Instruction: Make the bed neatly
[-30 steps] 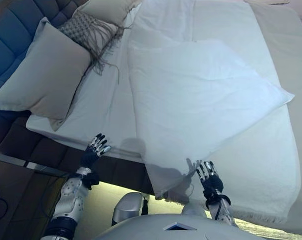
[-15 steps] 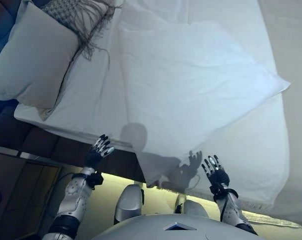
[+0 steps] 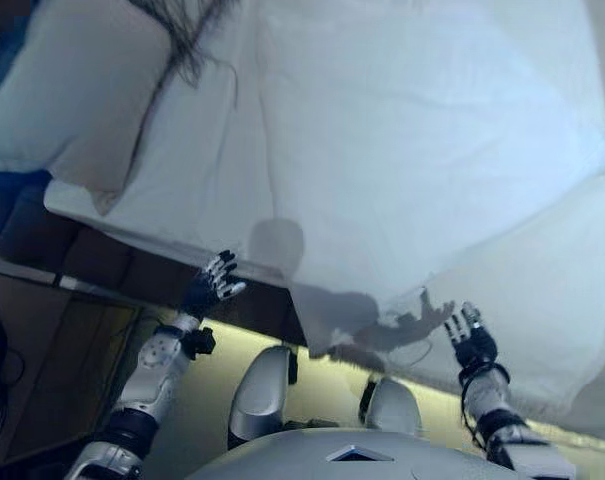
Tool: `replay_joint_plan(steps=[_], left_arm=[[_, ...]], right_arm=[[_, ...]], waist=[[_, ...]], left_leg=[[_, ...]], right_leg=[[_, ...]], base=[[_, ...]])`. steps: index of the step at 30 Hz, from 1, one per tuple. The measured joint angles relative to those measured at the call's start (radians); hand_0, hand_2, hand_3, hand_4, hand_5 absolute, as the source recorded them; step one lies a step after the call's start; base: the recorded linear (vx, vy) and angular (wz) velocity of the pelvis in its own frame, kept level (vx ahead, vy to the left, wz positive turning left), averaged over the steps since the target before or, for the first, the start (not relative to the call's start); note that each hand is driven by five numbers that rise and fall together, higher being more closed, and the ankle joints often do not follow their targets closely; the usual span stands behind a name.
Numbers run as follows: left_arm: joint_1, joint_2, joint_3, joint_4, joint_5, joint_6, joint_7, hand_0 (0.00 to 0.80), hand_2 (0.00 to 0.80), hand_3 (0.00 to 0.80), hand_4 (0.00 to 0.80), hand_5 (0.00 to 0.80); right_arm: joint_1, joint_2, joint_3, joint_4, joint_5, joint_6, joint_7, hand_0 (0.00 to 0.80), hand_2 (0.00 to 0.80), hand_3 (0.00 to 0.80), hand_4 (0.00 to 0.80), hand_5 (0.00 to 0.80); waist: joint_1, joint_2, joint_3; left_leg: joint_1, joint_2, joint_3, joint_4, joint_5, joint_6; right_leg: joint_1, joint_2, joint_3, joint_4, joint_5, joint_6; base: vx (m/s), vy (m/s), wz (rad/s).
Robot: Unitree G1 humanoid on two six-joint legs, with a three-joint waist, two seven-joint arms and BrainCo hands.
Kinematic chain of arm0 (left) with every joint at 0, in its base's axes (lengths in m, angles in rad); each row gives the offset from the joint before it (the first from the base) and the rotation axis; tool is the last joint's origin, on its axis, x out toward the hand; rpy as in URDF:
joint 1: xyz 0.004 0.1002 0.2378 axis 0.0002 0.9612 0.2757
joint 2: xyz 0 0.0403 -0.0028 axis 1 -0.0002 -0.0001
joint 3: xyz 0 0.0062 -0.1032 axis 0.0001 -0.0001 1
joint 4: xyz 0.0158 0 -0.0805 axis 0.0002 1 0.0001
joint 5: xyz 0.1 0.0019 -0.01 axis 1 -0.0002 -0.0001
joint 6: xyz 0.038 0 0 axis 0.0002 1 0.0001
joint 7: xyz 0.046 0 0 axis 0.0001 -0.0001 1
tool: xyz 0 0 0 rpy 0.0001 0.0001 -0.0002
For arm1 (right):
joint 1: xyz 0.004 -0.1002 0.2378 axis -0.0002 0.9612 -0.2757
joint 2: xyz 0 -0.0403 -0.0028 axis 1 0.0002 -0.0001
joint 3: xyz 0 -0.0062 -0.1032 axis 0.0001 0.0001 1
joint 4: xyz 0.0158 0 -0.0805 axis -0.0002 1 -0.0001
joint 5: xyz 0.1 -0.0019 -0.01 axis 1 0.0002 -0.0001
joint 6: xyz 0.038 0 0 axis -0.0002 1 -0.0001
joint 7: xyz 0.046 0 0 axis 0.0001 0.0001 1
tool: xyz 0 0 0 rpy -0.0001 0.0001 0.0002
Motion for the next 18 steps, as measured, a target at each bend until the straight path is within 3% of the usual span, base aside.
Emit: replay_joint_plan(steps=[2, 3, 5, 7, 8, 9, 11, 15, 18], left_arm=[[-0.017, 0.007, 0.007, 0.002, -0.028, -0.012, 0.000, 0.000, 0.000, 0.000, 0.000, 0.000], [-0.021, 0.011, 0.011, -0.002, -0.030, -0.015, 0.001, 0.000, 0.000, 0.000, 0.000, 0.000], [-0.063, 0.025, -0.003, 0.001, -0.037, -0.017, 0.001, 0.000, 0.000, 0.000, 0.000, 0.000], [-0.103, 0.026, -0.005, 0.000, -0.038, -0.024, 0.000, 0.000, 0.000, 0.000, 0.000, 0.000], [-0.107, 0.027, -0.004, 0.001, -0.039, -0.027, 0.000, 0.000, 0.000, 0.000, 0.000, 0.000], [-0.105, 0.027, -0.009, -0.001, -0.038, -0.026, 0.000, 0.000, 0.000, 0.000, 0.000, 0.000], [-0.136, 0.034, -0.017, -0.009, -0.039, -0.026, 0.000, 0.000, 0.000, 0.000, 0.000, 0.000], [-0.155, 0.099, -0.015, -0.010, -0.043, -0.023, -0.001, 0.000, 0.000, 0.000, 0.000, 0.000], [-0.151, 0.119, -0.012, -0.018, -0.067, -0.020, -0.001, 0.000, 0.000, 0.000, 0.000, 0.000]], right_arm=[[-0.036, -0.004, -0.001, 0.023, 0.032, 0.000, 0.000, 0.000, 0.000, 0.000, 0.000, 0.000], [-0.037, -0.004, -0.001, 0.022, 0.047, 0.001, 0.005, 0.000, 0.000, 0.000, 0.000, 0.000], [-0.042, -0.010, -0.029, 0.017, 0.085, 0.000, 0.020, 0.000, 0.000, 0.000, 0.000, 0.000], [-0.045, -0.024, -0.044, 0.031, 0.136, 0.002, 0.024, 0.000, 0.000, 0.000, 0.000, 0.000], [-0.052, -0.033, -0.056, 0.036, 0.153, 0.003, 0.024, 0.000, 0.000, 0.000, 0.000, 0.000], [-0.064, -0.047, -0.061, 0.035, 0.176, 0.006, 0.026, 0.000, 0.000, 0.000, 0.000, 0.000], [-0.073, -0.069, -0.064, 0.047, 0.200, 0.026, 0.028, 0.000, 0.000, 0.000, 0.000, 0.000], [-0.181, -0.097, -0.071, 0.062, 0.209, 0.069, 0.020, 0.000, 0.000, 0.000, 0.000, 0.000], [-0.221, -0.131, -0.072, 0.070, 0.209, 0.091, 0.004, 0.000, 0.000, 0.000, 0.000, 0.000]], waist=[[0.030, -0.019, 0.043], [0.038, -0.034, 0.056], [0.028, -0.040, 0.076], [0.021, -0.045, 0.092], [0.019, -0.038, 0.103], [0.009, -0.024, 0.111], [0.016, -0.023, 0.115], [0.065, -0.020, 0.126], [0.075, -0.020, 0.126]], left_leg=[[0.002, 0.008, -0.071, 0.001, 0.000, -0.028], [-0.002, 0.013, -0.081, -0.019, -0.005, -0.037], [-0.041, 0.038, -0.065, -0.051, 0.006, -0.043], [-0.084, 0.054, -0.043, -0.055, 0.005, -0.044], [-0.083, 0.074, -0.050, -0.048, 0.007, -0.043], [-0.082, 0.086, -0.024, -0.060, 0.047, -0.061], [-0.100, 0.050, -0.019, -0.070, 0.070, -0.035], [-0.095, 0.026, -0.019, -0.100, 0.083, -0.020], [-0.095, 0.010, -0.024, -0.117, 0.091, -0.013]], right_leg=[[-0.009, 0.020, 0.008, 0.003, 0.013, -0.008], [-0.015, 0.025, 0.008, 0.007, 0.013, -0.014], [-0.024, 0.019, -0.050, -0.014, 0.028, -0.025], [-0.043, -0.013, -0.112, -0.026, 0.040, -0.025], [-0.046, -0.019, -0.118, -0.022, 0.040, -0.016], [-0.043, -0.030, -0.127, -0.012, 0.037, 0.004], [-0.047, -0.059, -0.124, -0.032, 0.044, 0.026], [-0.013, -0.063, -0.129, -0.121, 0.084, 0.060], [0.006, -0.067, -0.133, -0.156, 0.096, 0.073]], base=[[-0.121, -0.133, -0.29], [-0.152, -0.090, -0.02], [-0.132, 0.030, 0.55], [-0.046, 0.036, 0.70], [-0.001, 0.008, 0.49], [0.000, -0.014, 0.51], [0.002, -0.016, 0.50], [0.020, 0.008, 0.14], [0.035, 0.014, 0.17]])
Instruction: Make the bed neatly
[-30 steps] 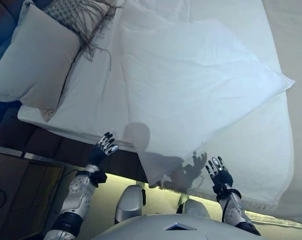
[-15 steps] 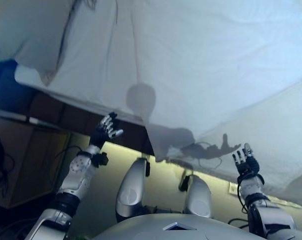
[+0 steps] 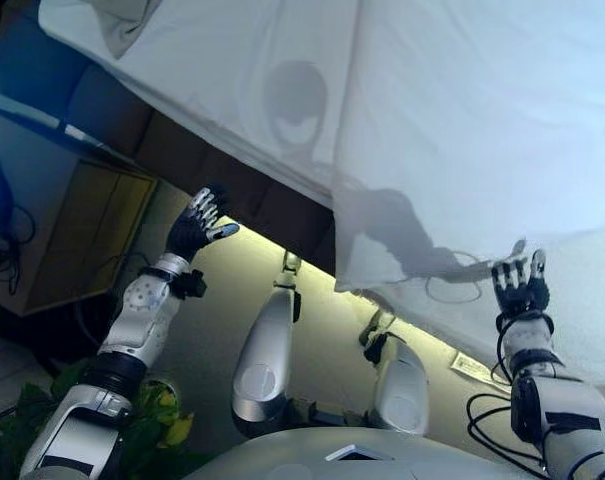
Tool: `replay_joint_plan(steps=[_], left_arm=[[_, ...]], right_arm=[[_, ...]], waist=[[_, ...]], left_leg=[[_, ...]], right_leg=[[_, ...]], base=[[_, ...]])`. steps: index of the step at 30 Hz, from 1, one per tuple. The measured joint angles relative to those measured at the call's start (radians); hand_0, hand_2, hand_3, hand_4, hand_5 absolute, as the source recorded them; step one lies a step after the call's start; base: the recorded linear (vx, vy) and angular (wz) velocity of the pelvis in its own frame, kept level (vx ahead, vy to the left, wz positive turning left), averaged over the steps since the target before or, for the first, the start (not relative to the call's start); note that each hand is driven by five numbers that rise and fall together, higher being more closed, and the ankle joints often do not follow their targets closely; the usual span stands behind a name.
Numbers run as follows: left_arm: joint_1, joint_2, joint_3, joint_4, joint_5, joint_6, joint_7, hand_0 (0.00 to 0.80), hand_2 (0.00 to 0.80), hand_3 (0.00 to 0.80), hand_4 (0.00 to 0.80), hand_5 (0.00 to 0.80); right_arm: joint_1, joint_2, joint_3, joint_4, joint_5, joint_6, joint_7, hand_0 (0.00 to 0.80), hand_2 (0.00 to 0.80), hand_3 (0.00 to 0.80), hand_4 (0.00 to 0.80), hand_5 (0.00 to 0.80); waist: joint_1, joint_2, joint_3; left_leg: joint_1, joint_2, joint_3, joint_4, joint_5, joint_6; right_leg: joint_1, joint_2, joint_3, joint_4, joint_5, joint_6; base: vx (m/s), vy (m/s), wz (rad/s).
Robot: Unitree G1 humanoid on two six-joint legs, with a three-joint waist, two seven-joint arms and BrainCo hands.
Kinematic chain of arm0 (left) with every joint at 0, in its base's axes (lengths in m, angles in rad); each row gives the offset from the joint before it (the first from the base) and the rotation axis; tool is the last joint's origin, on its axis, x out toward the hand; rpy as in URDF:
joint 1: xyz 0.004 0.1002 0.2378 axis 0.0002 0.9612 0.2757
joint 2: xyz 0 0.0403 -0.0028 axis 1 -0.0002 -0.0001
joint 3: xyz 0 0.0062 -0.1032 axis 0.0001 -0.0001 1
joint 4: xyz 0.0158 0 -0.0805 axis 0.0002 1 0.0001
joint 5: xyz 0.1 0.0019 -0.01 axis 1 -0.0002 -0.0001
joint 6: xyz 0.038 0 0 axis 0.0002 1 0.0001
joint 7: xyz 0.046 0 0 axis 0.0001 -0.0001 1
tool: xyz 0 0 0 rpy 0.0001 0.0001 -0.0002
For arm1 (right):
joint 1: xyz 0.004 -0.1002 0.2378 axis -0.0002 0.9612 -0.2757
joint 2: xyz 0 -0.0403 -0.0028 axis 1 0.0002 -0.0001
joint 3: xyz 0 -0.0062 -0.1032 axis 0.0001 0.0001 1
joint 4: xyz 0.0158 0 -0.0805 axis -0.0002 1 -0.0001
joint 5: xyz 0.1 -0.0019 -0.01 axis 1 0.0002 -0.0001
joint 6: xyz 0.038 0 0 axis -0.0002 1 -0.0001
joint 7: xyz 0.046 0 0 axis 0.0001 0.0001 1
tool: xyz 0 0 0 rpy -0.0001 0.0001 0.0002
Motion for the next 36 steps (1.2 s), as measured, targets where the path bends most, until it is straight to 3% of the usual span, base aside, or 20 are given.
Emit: replay_joint_plan(steps=[7, 15, 16, 19, 32, 36], left_arm=[[0.026, 0.001, 0.009, -0.036, -0.037, 0.006, 0.007, 0.000, 0.000, 0.000, 0.000, 0.000], [0.031, 0.001, 0.012, -0.084, -0.051, 0.006, 0.006, 0.000, 0.000, 0.000, 0.000, 0.000], [0.030, -0.004, 0.011, -0.083, -0.051, 0.007, 0.006, 0.000, 0.000, 0.000, 0.000, 0.000], [0.034, -0.010, 0.011, -0.086, -0.054, 0.009, 0.004, 0.000, 0.000, 0.000, 0.000, 0.000], [0.044, -0.004, 0.020, -0.086, -0.089, 0.017, -0.035, 0.000, 0.000, 0.000, 0.000, 0.000], [0.047, -0.004, 0.021, -0.085, -0.089, 0.017, -0.044, 0.000, 0.000, 0.000, 0.000, 0.000]], right_arm=[[-0.027, -0.047, -0.030, 0.070, 0.007, 0.069, -0.015, 0.000, 0.000, 0.000, 0.000, 0.000], [-0.064, -0.122, -0.030, 0.076, 0.007, 0.098, -0.040, 0.000, 0.000, 0.000, 0.000, 0.000], [-0.064, -0.128, -0.030, 0.080, 0.007, 0.096, -0.038, 0.072, 0.072, 0.072, 0.072, 0.072], [-0.066, -0.148, -0.030, 0.093, 0.008, 0.091, -0.033, 0.800, 0.800, 0.800, 0.800, 0.800], [-0.166, -0.147, 0.003, 0.013, -0.004, 0.115, 0.079, 0.800, 0.800, 0.800, 0.800, 0.800], [-0.163, -0.116, 0.021, 0.013, -0.085, 0.098, 0.078, 0.800, 0.800, 0.800, 0.800, 0.800]], waist=[[0.018, 0.004, 0.002], [0.019, 0.045, 0.021], [0.018, 0.048, 0.021], [0.019, 0.055, 0.023], [0.069, 0.073, 0.023], [0.072, 0.073, 0.023]], left_leg=[[0.000, -0.020, -0.005, -0.013, 0.003, 0.004], [-0.020, -0.054, -0.025, -0.014, 0.008, 0.013], [-0.024, -0.062, -0.025, -0.016, 0.015, 0.019], [-0.028, -0.077, -0.030, -0.027, 0.022, 0.026], [-0.015, -0.094, -0.049, -0.026, 0.025, 0.030], [0.012, -0.098, -0.054, -0.027, 0.025, 0.030]], right_leg=[[0.008, -0.011, -0.008, -0.019, 0.005, 0.009], [-0.017, -0.044, -0.014, 0.016, -0.008, 0.018], [-0.023, -0.047, -0.015, 0.025, -0.009, 0.022], [-0.027, -0.065, -0.018, 0.029, -0.013, 0.027], [0.002, -0.071, -0.021, 0.025, -0.014, 0.040], [0.041, -0.067, -0.024, 0.010, -0.014, 0.041]], base=[[0.040, 0.021, 0.05], [0.076, 0.048, 0.09], [0.035, 0.058, 0.10], [0.056, 0.056, 0.13], [0.035, 0.026, 0.06], [0.047, -0.009, 0.06]])
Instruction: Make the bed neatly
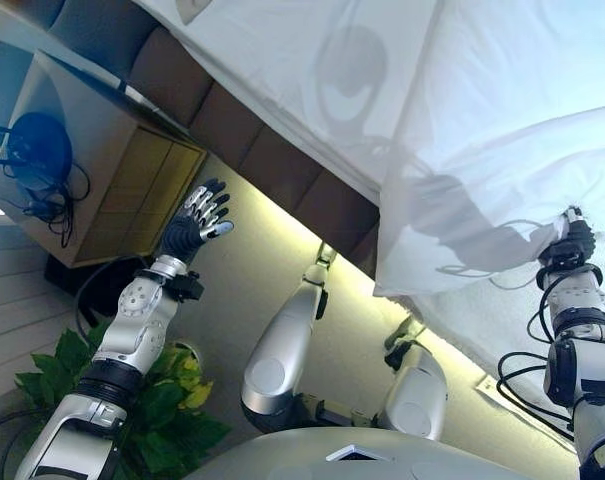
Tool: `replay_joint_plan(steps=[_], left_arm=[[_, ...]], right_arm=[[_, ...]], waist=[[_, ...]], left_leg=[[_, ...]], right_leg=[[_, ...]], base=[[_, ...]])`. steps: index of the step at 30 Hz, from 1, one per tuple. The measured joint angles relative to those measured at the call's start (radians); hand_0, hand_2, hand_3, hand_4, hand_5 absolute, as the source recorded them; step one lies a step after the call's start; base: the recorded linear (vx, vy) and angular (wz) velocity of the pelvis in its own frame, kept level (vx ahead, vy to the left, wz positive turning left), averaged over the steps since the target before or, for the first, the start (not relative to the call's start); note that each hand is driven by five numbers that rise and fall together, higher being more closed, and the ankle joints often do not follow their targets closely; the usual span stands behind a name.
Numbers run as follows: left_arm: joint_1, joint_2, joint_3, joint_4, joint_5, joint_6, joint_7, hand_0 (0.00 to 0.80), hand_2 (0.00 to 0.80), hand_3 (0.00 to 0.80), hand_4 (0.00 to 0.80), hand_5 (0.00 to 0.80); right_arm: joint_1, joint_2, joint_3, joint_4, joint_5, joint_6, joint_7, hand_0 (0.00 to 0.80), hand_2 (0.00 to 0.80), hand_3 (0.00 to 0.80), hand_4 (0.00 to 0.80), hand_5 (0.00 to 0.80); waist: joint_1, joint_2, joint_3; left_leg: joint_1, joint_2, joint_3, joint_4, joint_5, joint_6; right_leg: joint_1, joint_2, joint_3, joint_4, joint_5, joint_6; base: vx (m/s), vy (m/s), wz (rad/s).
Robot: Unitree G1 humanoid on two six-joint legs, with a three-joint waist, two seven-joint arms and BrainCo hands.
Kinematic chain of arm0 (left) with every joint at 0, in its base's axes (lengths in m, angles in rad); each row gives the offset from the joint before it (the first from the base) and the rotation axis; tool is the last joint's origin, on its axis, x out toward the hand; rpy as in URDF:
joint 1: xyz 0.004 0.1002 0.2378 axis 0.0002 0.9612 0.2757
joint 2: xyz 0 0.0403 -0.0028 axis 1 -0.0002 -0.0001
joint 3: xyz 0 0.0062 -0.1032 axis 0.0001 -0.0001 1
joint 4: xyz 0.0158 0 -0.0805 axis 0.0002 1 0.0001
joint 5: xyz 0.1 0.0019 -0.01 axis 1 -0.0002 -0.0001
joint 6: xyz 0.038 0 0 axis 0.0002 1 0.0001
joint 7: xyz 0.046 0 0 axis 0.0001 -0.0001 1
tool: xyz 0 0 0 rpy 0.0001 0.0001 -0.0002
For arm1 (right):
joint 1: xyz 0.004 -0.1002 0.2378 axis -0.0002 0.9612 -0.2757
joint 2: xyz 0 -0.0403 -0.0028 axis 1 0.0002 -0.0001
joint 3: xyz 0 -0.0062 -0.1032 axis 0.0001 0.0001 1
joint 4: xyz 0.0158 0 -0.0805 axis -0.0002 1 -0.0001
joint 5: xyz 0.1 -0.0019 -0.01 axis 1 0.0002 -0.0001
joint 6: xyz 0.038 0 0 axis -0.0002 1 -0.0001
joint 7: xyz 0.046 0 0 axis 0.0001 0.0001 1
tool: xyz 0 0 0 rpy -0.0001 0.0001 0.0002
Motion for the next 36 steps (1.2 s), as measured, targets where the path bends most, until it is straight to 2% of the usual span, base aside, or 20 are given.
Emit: replay_joint_plan(steps=[6, 11, 16, 19, 22, 26, 31, 36], left_arm=[[0.010, -0.005, 0.016, -0.001, 0.000, 0.005, -0.026, 0.000, 0.000, 0.000, 0.000, 0.000], [0.017, -0.032, 0.021, 0.001, 0.002, 0.008, -0.040, 0.000, 0.000, 0.000, 0.000, 0.000], [0.024, -0.084, 0.034, 0.000, 0.004, 0.016, -0.051, 0.000, 0.000, 0.000, 0.000, 0.000], [0.033, -0.118, 0.032, -0.001, 0.008, 0.019, -0.064, 0.000, 0.000, 0.000, 0.000, 0.000], [0.042, -0.123, 0.031, -0.001, 0.013, 0.027, -0.067, 0.000, 0.000, 0.000, 0.000, 0.000], [0.055, -0.146, 0.031, -0.001, 0.021, 0.030, -0.069, 0.000, 0.000, 0.000, 0.000, 0.000], [0.064, -0.148, 0.031, 0.002, 0.021, 0.031, -0.066, 0.000, 0.000, 0.000, 0.000, 0.000], [0.064, -0.160, 0.031, 0.002, 0.017, 0.031, -0.065, 0.000, 0.000, 0.000, 0.000, 0.000]], right_arm=[[0.009, 0.085, 0.081, -0.007, -0.070, -0.028, 0.017, 0.800, 0.800, 0.800, 0.800, 0.800], [-0.011, 0.169, 0.185, -0.065, -0.115, -0.037, 0.012, 0.800, 0.800, 0.800, 0.800, 0.800], [-0.017, 0.266, 0.282, -0.119, -0.162, -0.010, -0.052, 0.800, 0.800, 0.800, 0.800, 0.800], [-0.019, 0.325, 0.362, -0.127, -0.249, 0.009, -0.093, 0.800, 0.800, 0.800, 0.800, 0.800], [-0.020, 0.364, 0.429, -0.162, -0.302, 0.013, -0.139, 0.800, 0.800, 0.800, 0.800, 0.800], [-0.019, 0.390, 0.448, -0.183, -0.292, 0.011, -0.222, 0.800, 0.800, 0.800, 0.800, 0.800], [-0.014, 0.392, 0.452, -0.185, -0.282, 0.004, -0.236, 0.800, 0.800, 0.800, 0.800, 0.800], [-0.013, 0.392, 0.466, -0.188, -0.350, -0.001, -0.267, 0.800, 0.800, 0.800, 0.800, 0.800]], waist=[[0.005, 0.005, -0.005], [0.037, 0.027, -0.027], [0.056, 0.056, -0.063], [0.059, 0.067, -0.076], [0.060, 0.075, -0.085], [0.066, 0.081, -0.090], [0.068, 0.081, -0.090], [0.071, 0.080, -0.090]], left_leg=[[0.049, -0.008, -0.026, -0.020, -0.001, -0.009], [0.054, -0.023, -0.042, -0.032, 0.004, -0.007], [0.067, -0.039, -0.052, -0.043, 0.013, -0.001], [0.093, -0.050, -0.052, -0.057, 0.015, 0.001], [0.097, -0.051, -0.054, -0.060, 0.016, 0.000], [0.107, -0.060, -0.056, -0.065, 0.016, 0.000], [0.108, -0.061, -0.059, -0.066, 0.017, 0.001], [0.128, -0.071, -0.059, -0.074, 0.018, 0.003]], right_leg=[[0.069, 0.001, -0.034, -0.021, 0.000, 0.000], [0.086, -0.004, -0.041, -0.036, -0.002, 0.003], [0.110, -0.013, -0.048, -0.050, -0.008, 0.015], [0.131, -0.024, -0.049, -0.050, -0.013, 0.021], [0.135, -0.024, -0.051, -0.050, -0.015, 0.022], [0.142, -0.036, -0.052, -0.046, -0.021, 0.027], [0.142, -0.036, -0.053, -0.047, -0.023, 0.027], [0.168, -0.041, -0.054, -0.054, -0.021, 0.030]], base=[[0.043, 0.008, 0.14], [0.021, 0.039, 0.12], [0.009, 0.103, 0.13], [0.004, 0.078, 0.06], [0.005, 0.042, 0.02], [0.003, -0.005, 0.04], [0.019, 0.006, 0.01], [0.072, 0.180, 0.03]])
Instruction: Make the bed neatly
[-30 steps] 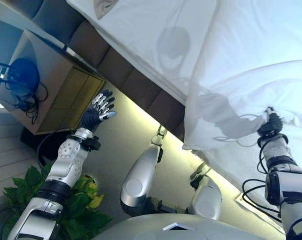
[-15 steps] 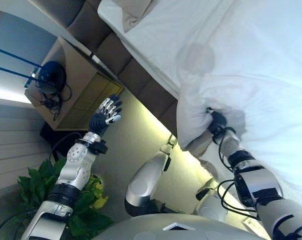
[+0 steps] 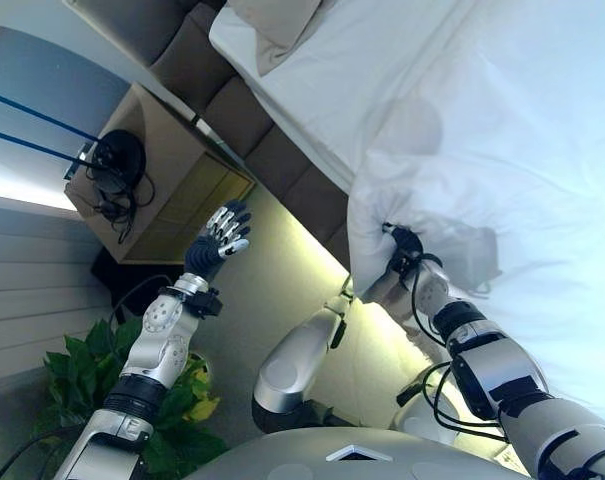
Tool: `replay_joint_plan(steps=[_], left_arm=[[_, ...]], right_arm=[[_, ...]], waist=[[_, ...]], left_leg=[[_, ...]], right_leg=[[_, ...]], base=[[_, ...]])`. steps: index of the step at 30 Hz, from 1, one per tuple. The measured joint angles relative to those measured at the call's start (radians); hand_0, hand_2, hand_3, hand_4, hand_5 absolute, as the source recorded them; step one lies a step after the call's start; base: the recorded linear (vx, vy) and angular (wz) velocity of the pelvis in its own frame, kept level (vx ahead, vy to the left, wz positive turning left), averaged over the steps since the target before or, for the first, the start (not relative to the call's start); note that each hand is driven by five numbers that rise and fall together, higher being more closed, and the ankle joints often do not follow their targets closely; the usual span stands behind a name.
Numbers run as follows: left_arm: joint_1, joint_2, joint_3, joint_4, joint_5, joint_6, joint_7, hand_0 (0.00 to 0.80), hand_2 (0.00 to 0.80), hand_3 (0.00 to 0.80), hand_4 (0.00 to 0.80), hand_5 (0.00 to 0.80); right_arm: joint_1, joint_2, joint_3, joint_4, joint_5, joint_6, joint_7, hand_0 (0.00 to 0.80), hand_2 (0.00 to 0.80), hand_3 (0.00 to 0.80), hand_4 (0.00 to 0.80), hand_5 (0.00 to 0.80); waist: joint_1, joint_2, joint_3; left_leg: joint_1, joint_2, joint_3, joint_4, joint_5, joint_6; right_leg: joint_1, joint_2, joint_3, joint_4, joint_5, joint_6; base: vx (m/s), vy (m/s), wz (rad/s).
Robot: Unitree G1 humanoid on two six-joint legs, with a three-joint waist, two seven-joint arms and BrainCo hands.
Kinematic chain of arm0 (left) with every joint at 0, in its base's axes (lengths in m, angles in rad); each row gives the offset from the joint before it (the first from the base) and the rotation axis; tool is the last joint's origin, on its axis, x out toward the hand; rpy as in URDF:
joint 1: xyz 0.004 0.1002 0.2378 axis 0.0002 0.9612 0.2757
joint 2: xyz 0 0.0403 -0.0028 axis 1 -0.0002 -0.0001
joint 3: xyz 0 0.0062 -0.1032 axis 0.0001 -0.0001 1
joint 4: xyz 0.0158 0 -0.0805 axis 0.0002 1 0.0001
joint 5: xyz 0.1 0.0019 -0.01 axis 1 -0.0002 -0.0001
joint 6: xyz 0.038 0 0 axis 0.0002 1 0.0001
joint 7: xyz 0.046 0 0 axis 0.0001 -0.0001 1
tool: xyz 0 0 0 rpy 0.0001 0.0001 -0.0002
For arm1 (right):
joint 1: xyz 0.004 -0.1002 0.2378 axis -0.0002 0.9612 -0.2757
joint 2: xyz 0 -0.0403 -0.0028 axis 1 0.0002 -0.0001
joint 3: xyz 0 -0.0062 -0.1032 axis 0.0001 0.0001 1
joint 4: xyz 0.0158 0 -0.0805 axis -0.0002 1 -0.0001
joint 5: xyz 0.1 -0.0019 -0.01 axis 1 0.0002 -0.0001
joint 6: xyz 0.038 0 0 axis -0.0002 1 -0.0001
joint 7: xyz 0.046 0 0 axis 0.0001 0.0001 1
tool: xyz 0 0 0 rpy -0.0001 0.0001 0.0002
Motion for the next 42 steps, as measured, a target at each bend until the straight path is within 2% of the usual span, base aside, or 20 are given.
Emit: replay_joint_plan(steps=[7, 15, 19, 22, 23, 24, 25, 26, 27, 34, 38, 42], left_arm=[[0.029, -0.017, 0.009, 0.002, -0.007, -0.001, 0.000, 0.000, 0.000, 0.000, 0.000, 0.000], [0.080, -0.017, 0.096, 0.004, -0.007, 0.008, -0.022, 0.000, 0.000, 0.000, 0.000, 0.000], [0.115, -0.017, 0.122, 0.011, -0.007, 0.024, -0.045, 0.000, 0.000, 0.000, 0.000, 0.000], [0.127, -0.017, 0.122, 0.013, -0.006, 0.025, -0.068, 0.000, 0.000, 0.000, 0.000, 0.000], [0.133, -0.017, 0.122, 0.014, -0.006, 0.025, -0.077, 0.000, 0.000, 0.000, 0.000, 0.000], [0.135, -0.017, 0.122, 0.015, -0.006, 0.025, -0.084, 0.000, 0.000, 0.000, 0.000, 0.000], [0.135, -0.017, 0.122, 0.015, -0.006, 0.025, -0.089, 0.000, 0.000, 0.000, 0.000, 0.000], [0.135, -0.017, 0.122, 0.015, -0.006, 0.025, -0.091, 0.000, 0.000, 0.000, 0.000, 0.000], [0.136, -0.017, 0.122, 0.015, -0.006, 0.025, -0.093, 0.000, 0.000, 0.000, 0.000, 0.000], [0.132, -0.018, 0.117, 0.014, -0.006, 0.013, -0.091, 0.000, 0.000, 0.000, 0.000, 0.000], [0.127, -0.019, 0.080, 0.015, -0.006, -0.001, -0.079, 0.000, 0.000, 0.000, 0.000, 0.000], [0.134, -0.020, 0.063, 0.024, -0.006, -0.025, -0.068, 0.000, 0.000, 0.000, 0.000, 0.000]], right_arm=[[-0.019, -0.001, 0.003, -0.009, -0.079, 0.017, -0.070, 0.800, 0.800, 0.800, 0.800, 0.800], [-0.062, -0.006, 0.004, -0.011, -0.152, 0.058, -0.088, 0.800, 0.800, 0.800, 0.800, 0.800], [-0.094, -0.017, 0.010, -0.011, -0.181, 0.098, -0.088, 0.800, 0.800, 0.800, 0.800, 0.800], [-0.096, -0.026, 0.032, -0.011, -0.183, 0.110, -0.088, 0.800, 0.800, 0.800, 0.800, 0.800], [-0.096, -0.026, 0.033, -0.010, -0.182, 0.114, -0.089, 0.684, 0.684, 0.684, 0.684, 0.684], [-0.096, -0.026, 0.034, -0.010, -0.181, 0.118, -0.090, 0.634, 0.634, 0.634, 0.634, 0.634], [-0.096, -0.026, 0.038, -0.010, -0.174, 0.123, -0.091, 0.477, 0.477, 0.477, 0.477, 0.477], [-0.096, -0.025, 0.040, -0.008, -0.163, 0.126, -0.091, 0.264, 0.264, 0.264, 0.264, 0.264], [-0.096, -0.024, 0.041, -0.007, -0.148, 0.130, -0.091, 0.000, 0.000, 0.000, 0.000, 0.000], [-0.070, 0.020, 0.037, 0.006, -0.053, 0.114, -0.109, 0.000, 0.000, 0.000, 0.000, 0.000], [-0.051, 0.045, 0.030, 0.016, 0.015, 0.094, -0.120, 0.000, 0.000, 0.000, 0.000, 0.000], [-0.002, 0.063, 0.024, 0.017, 0.046, 0.083, -0.108, 0.000, 0.000, 0.000, 0.000, 0.000]], waist=[[0.046, 0.005, -0.004], [0.125, 0.006, -0.007], [0.148, 0.006, -0.007], [0.150, 0.006, -0.007], [0.149, 0.005, -0.007], [0.149, 0.005, -0.008], [0.149, 0.004, -0.008], [0.149, 0.004, -0.008], [0.149, 0.004, -0.008], [0.145, -0.001, -0.012], [0.139, -0.007, -0.015], [0.119, -0.025, -0.025]], left_leg=[[0.033, -0.036, -0.044, -0.009, -0.007, -0.009], [0.070, -0.092, -0.105, -0.015, -0.009, -0.011], [0.073, -0.096, -0.115, -0.015, -0.009, -0.011], [0.082, -0.095, -0.126, -0.016, -0.009, -0.011], [0.084, -0.093, -0.127, -0.016, -0.009, -0.011], [0.085, -0.092, -0.128, -0.016, -0.009, -0.011], [0.085, -0.090, -0.128, -0.016, -0.009, -0.011], [0.085, -0.088, -0.128, -0.016, -0.008, -0.011], [0.085, -0.086, -0.128, -0.016, -0.008, -0.011], [0.084, -0.077, -0.120, -0.018, -0.008, -0.010], [0.084, -0.065, -0.102, -0.022, -0.007, -0.009], [0.083, -0.052, -0.094, -0.034, -0.006, -0.008]], right_leg=[[0.073, -0.016, -0.054, -0.016, -0.010, 0.005], [0.174, -0.031, -0.107, -0.056, -0.024, 0.006], [0.190, -0.025, -0.121, -0.073, -0.023, 0.008], [0.204, -0.020, -0.132, -0.073, -0.024, 0.008], [0.205, -0.018, -0.133, -0.072, -0.026, 0.009], [0.206, -0.017, -0.133, -0.072, -0.028, 0.010], [0.206, -0.015, -0.133, -0.071, -0.031, 0.007], [0.205, -0.013, -0.133, -0.070, -0.031, 0.007], [0.204, -0.012, -0.133, -0.069, -0.032, 0.006], [0.193, -0.012, -0.130, -0.063, -0.033, 0.004], [0.177, -0.015, -0.126, -0.050, -0.033, 0.004], [0.154, -0.014, -0.110, -0.036, -0.033, 0.004]], base=[[0.098, 0.108, 0.23], [0.081, 0.065, 0.31], [0.029, -0.003, 0.10], [-0.016, -0.019, 0.07], [0.000, 0.000, 0.00], [-0.031, -0.011, 0.00], [-0.031, -0.010, -0.01], [-0.046, -0.016, -0.01], [-0.054, -0.025, -0.02], [-0.046, -0.026, -0.05], [-0.035, -0.019, -0.13], [-0.038, -0.101, -0.12]])
